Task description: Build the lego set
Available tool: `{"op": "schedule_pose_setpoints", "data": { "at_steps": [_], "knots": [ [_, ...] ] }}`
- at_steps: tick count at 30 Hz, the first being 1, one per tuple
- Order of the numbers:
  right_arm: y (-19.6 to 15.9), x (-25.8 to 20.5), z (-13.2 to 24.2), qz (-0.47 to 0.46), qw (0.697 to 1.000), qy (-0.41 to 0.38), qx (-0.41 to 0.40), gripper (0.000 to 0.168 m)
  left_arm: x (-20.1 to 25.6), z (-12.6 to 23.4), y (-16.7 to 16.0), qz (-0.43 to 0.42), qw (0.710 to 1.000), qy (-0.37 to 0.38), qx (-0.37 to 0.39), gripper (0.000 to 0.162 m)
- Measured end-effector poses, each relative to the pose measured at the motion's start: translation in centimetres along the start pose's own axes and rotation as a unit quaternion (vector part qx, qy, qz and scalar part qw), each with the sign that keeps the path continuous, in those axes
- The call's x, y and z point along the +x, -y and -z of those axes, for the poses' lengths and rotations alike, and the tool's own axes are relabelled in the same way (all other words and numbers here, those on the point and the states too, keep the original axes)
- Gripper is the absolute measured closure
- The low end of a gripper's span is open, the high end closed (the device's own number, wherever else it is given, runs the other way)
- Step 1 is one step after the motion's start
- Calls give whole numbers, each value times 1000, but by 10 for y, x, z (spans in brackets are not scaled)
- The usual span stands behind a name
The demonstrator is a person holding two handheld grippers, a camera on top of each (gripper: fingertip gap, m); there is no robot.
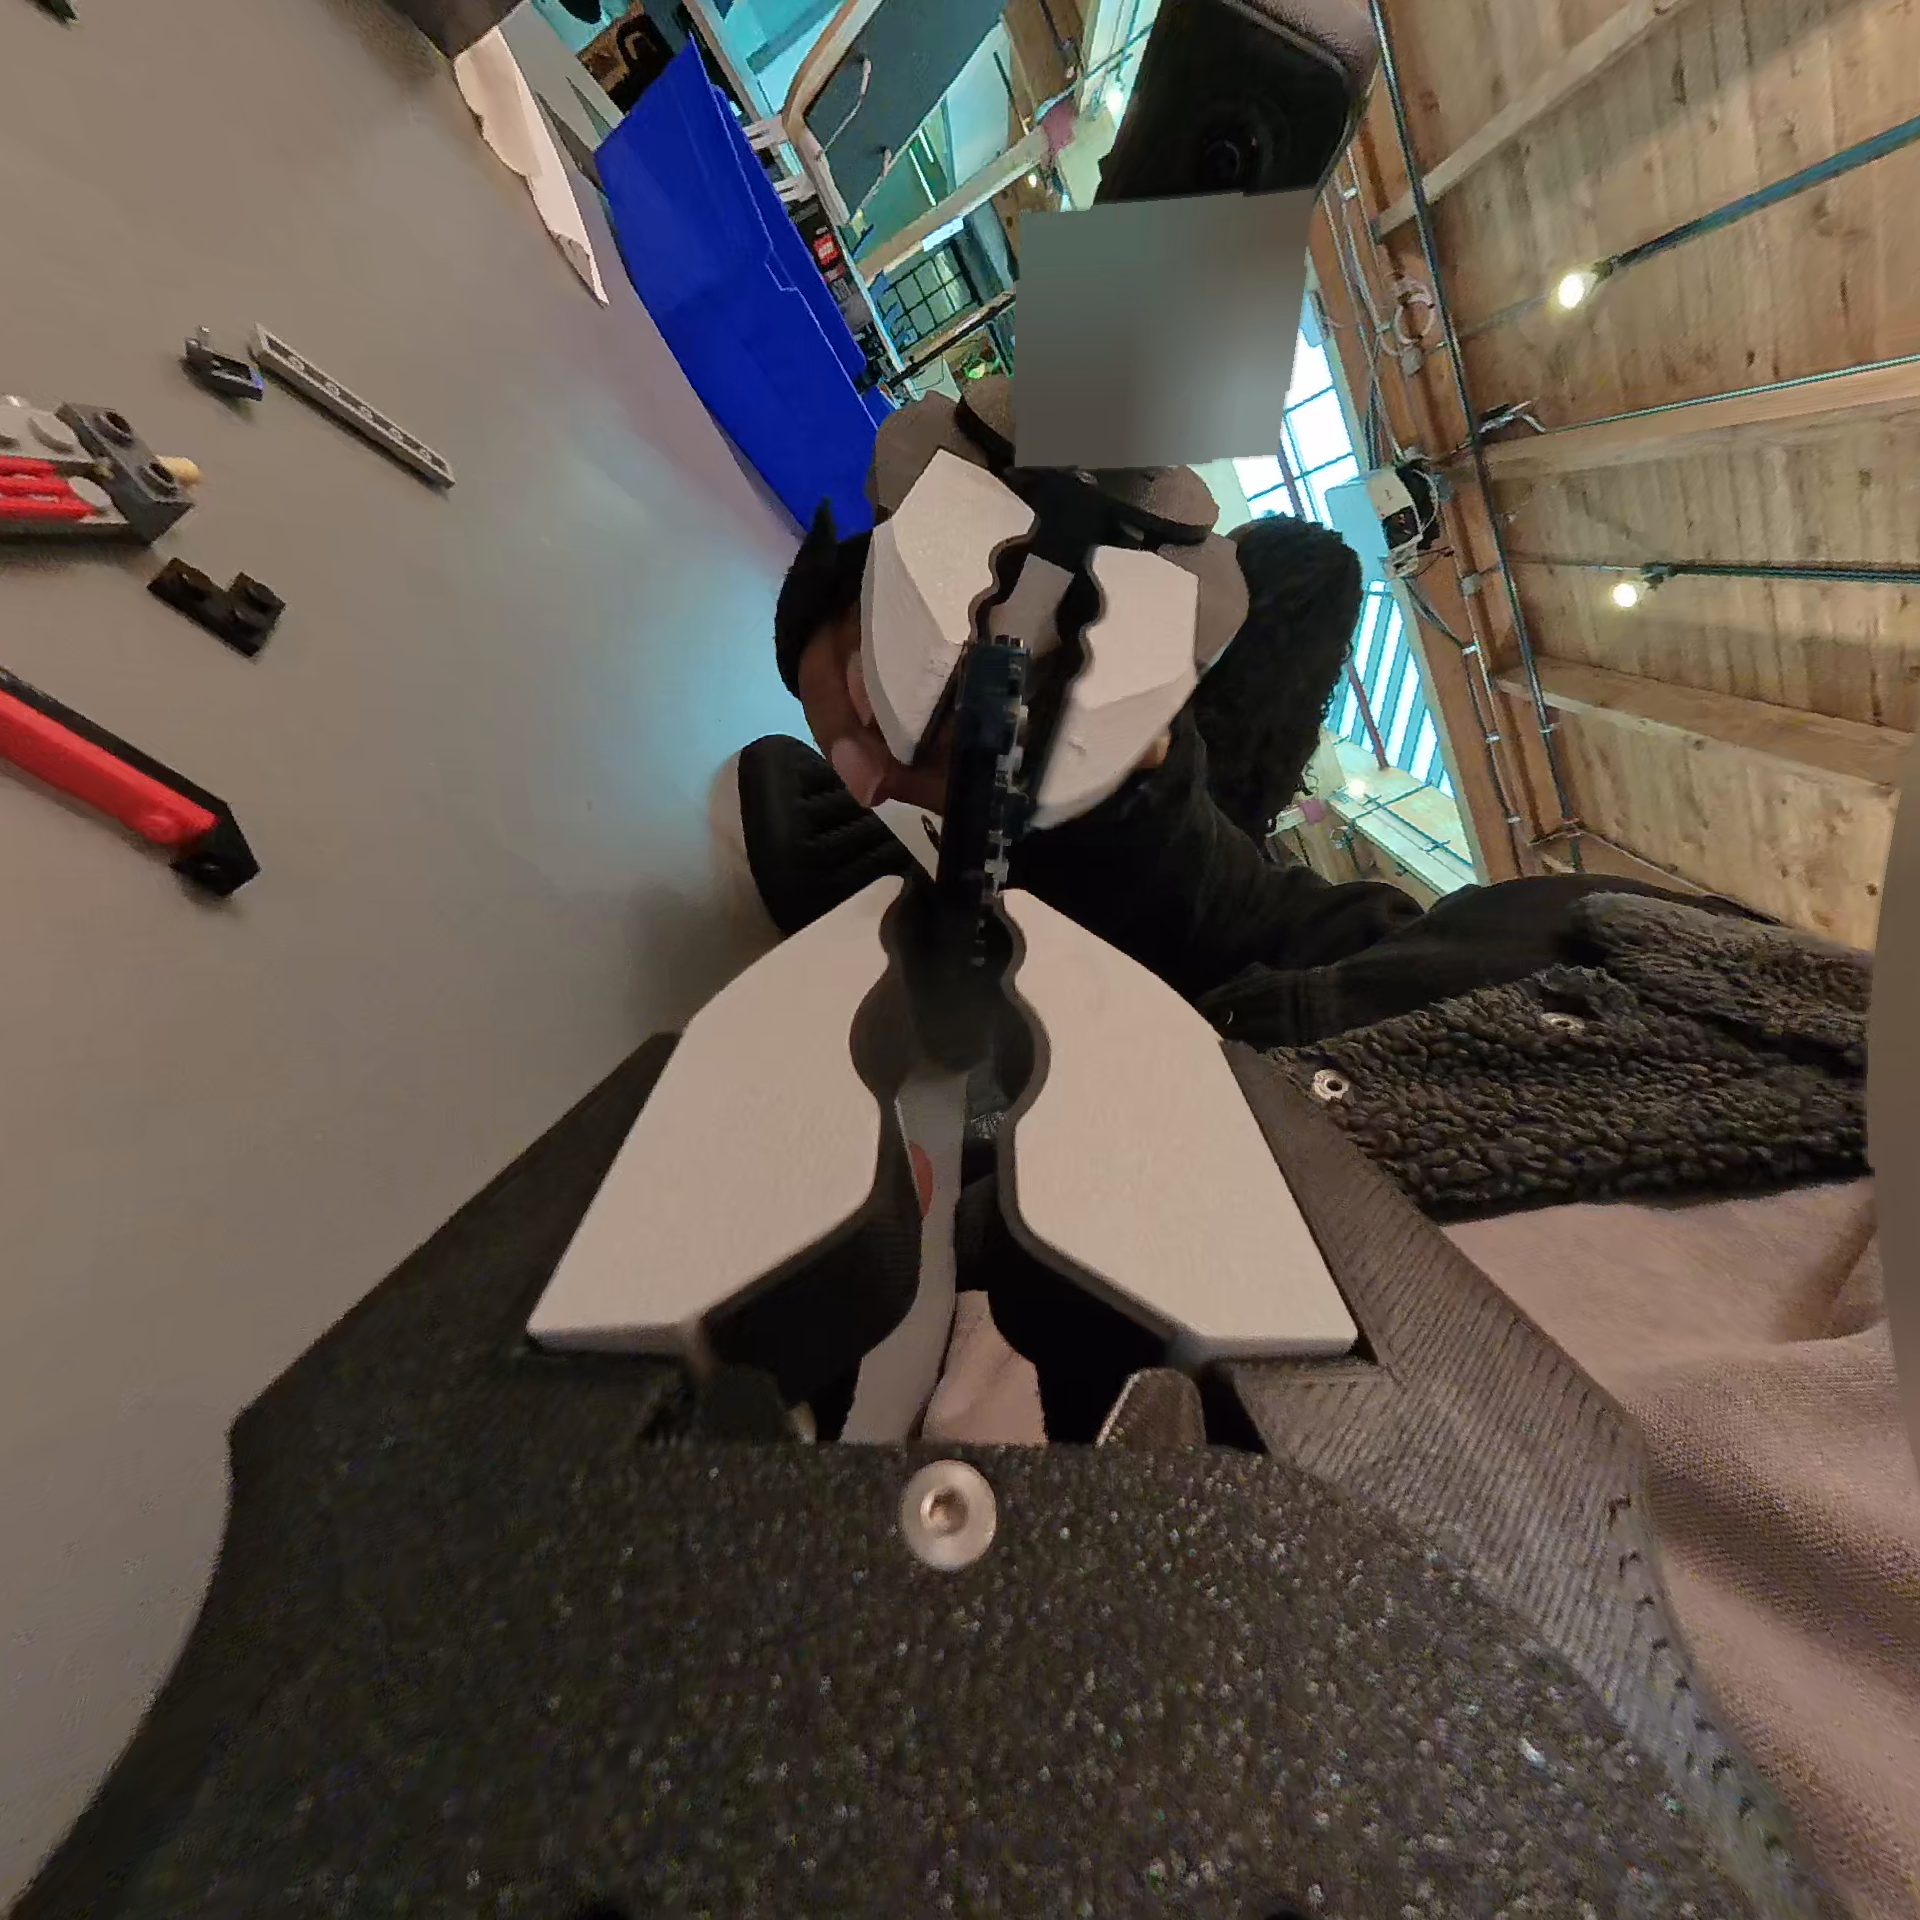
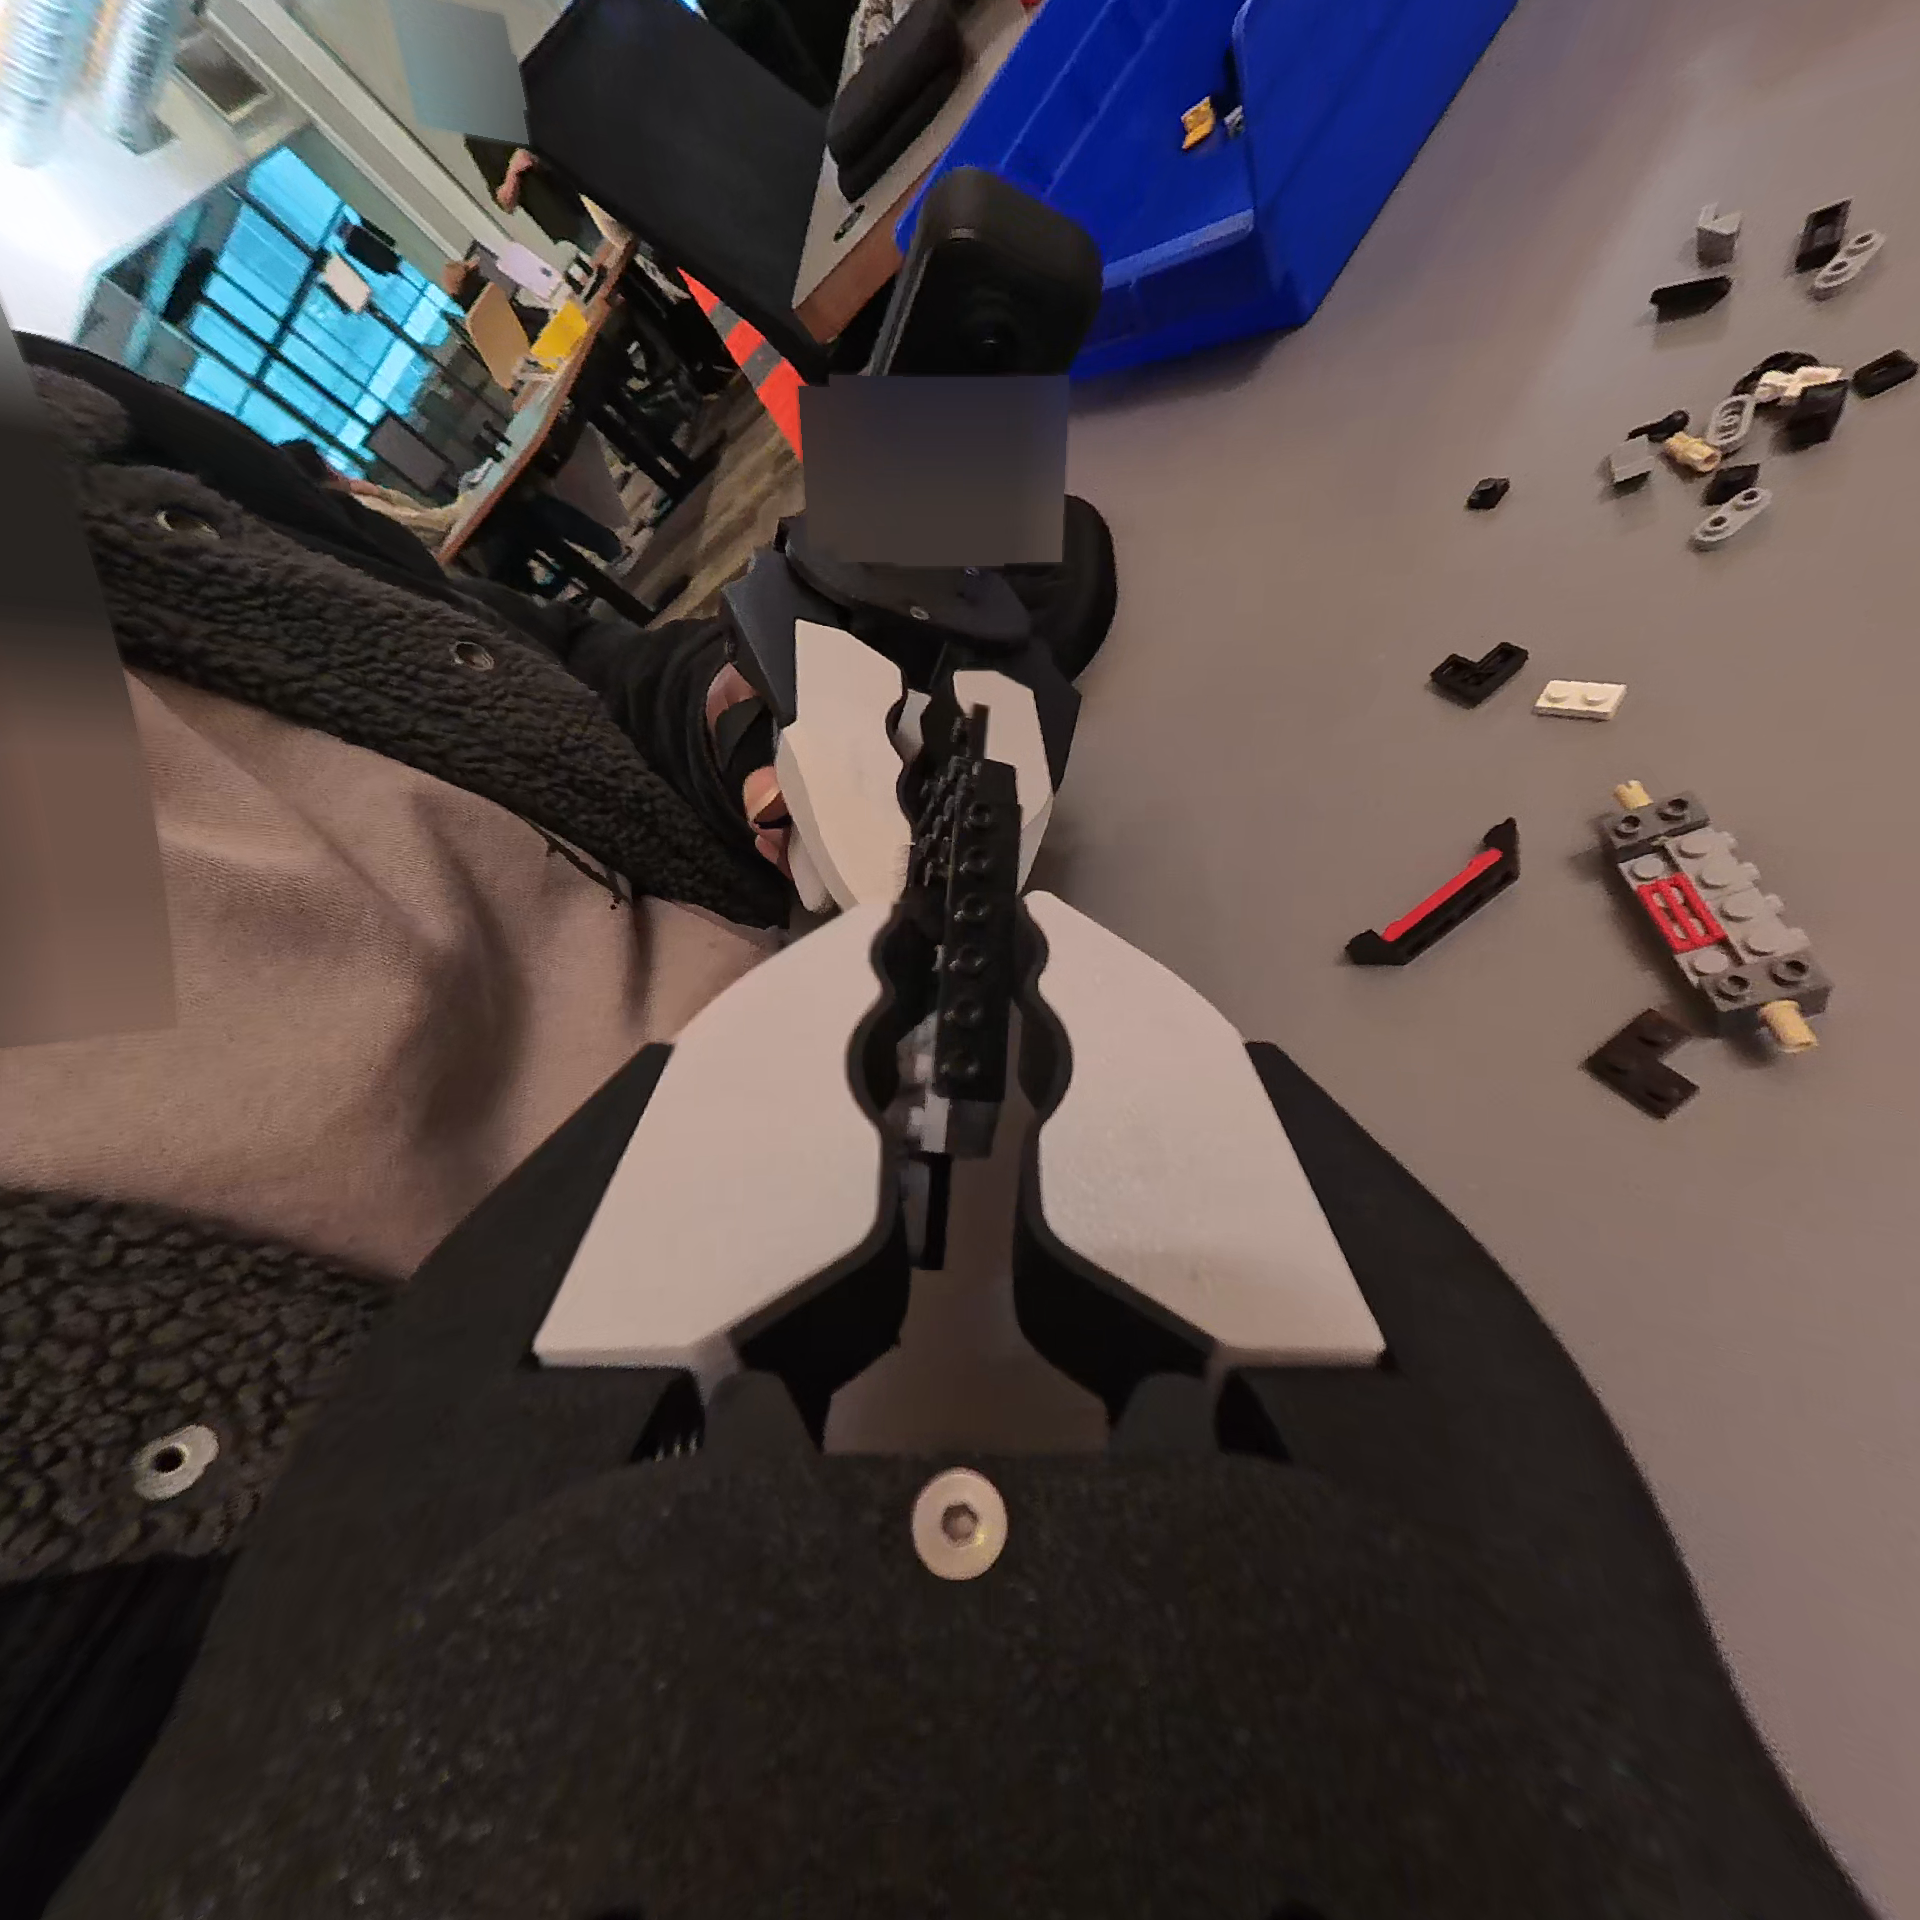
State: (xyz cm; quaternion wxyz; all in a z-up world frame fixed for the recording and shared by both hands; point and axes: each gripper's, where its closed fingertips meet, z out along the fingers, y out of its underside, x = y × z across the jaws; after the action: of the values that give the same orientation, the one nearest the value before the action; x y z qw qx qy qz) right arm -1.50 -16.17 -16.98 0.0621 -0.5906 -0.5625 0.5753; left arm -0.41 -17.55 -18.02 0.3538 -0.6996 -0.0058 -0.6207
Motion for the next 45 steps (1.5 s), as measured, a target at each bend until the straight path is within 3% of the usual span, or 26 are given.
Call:
{"op": "schedule_pose_setpoints", "data": {
  "at_steps": [2, 3, 4, 9, 18, 21, 24, 27, 30, 35, 37, 38, 42, 45],
  "knots": [
    [-1, -3, -1, -1, 1000, 8, -7, 135, -2, 0, 0, 4, 1000, 2, 4, 151],
    [-2, -3, -3, 4, 1000, 4, -13, 137, -1, 0, 0, 6, 1000, -3, 4, 151],
    [-3, 0, -4, 10, 1000, -7, -15, 148, 0, -1, -1, 1, 1000, -4, 0, 151],
    [-4, -3, -5, -20, 999, 21, -17, 156, -2, -1, -2, -21, 1000, 18, 0, 150],
    [-7, -4, -5, -30, 998, 48, -25, 157, -3, 2, -1, -37, 999, 24, 1, 151],
    [-3, 2, 1, -2, 1000, 21, -7, 138, -8, 7, 2, -13, 999, 28, 18, 152],
    [-1, 13, 11, 87, 993, -73, -3, 123, -18, 14, 5, 32, 998, 36, 43, 152],
    [-13, 14, 9, 182, 969, -162, -43, 117, -25, 18, 3, 74, 995, 38, 59, 152],
    [-18, 15, 2, 241, 945, -217, -51, 117, -29, 13, -3, 92, 993, 39, 60, 152],
    [19, 10, 16, 258, 934, -243, 28, 132, -16, 16, 0, 83, 993, 22, 82, 152],
    [34, 12, 23, 259, 930, -254, 58, 149, -8, 25, 5, 75, 992, 17, 103, 152],
    [42, 12, 25, 261, 927, -259, 78, 168, -5, 33, 9, 68, 991, 19, 116, 152],
    [64, 21, 15, 242, 929, -256, 111, 168, 10, 85, 28, 34, 984, 35, 172, 152],
    [63, 27, -27, 260, 935, -234, 63, 162, 17, 145, 43, 3, 973, 79, 216, 151]
  ]
}}
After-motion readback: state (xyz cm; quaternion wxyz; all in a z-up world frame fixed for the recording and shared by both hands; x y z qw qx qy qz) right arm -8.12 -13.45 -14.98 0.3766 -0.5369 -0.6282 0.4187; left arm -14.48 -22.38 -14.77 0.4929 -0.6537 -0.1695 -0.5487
